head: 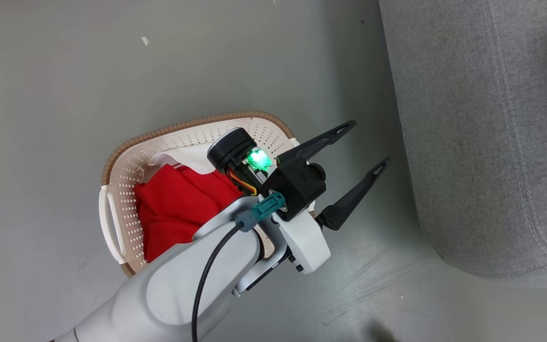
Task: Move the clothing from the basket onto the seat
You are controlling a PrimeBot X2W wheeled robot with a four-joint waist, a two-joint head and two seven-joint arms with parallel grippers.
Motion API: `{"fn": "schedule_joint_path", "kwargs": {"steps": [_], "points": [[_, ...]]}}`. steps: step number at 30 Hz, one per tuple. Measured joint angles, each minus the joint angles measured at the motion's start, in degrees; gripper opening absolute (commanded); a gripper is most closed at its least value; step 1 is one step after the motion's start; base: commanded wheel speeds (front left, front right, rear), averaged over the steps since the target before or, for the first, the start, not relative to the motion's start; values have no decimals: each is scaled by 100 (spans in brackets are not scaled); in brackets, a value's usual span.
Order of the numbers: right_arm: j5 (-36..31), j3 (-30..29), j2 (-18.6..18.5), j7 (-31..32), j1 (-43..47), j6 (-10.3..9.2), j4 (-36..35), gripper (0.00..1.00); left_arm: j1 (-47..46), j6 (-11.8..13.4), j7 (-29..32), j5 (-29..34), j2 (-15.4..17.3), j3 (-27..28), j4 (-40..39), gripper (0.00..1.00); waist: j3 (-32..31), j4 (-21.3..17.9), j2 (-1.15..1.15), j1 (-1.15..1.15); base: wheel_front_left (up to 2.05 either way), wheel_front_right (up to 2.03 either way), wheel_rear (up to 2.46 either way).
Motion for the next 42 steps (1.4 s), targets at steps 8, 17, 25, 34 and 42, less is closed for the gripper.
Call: {"fn": "schedule_joint_path", "kwargs": {"steps": [8,17,25,34,42], "points": [[256,255,-3,359,-24,0,322,100,-21,-99,-133,-1,-1,29,186,100,-14,-12,0,0,0,0,0],[366,510,-81,524,-26,0,439,100,-21,-145,-332,-8,-13,65,353,100,-173,-38,0,0,0,0,0],[461,719,-282,628,11,-1,549,100,-15,-153,-527,-79,-15,148,498,100,-408,-38,0,0,0,0,0],[271,1102,-449,679,391,0,582,100,168,-169,-690,-216,57,245,692,100,-774,-14,0,0,0,0,0],[275,1129,-565,516,653,0,622,100,325,-168,-783,-268,60,311,759,100,-1083,25,0,0,0,0,0]]}}
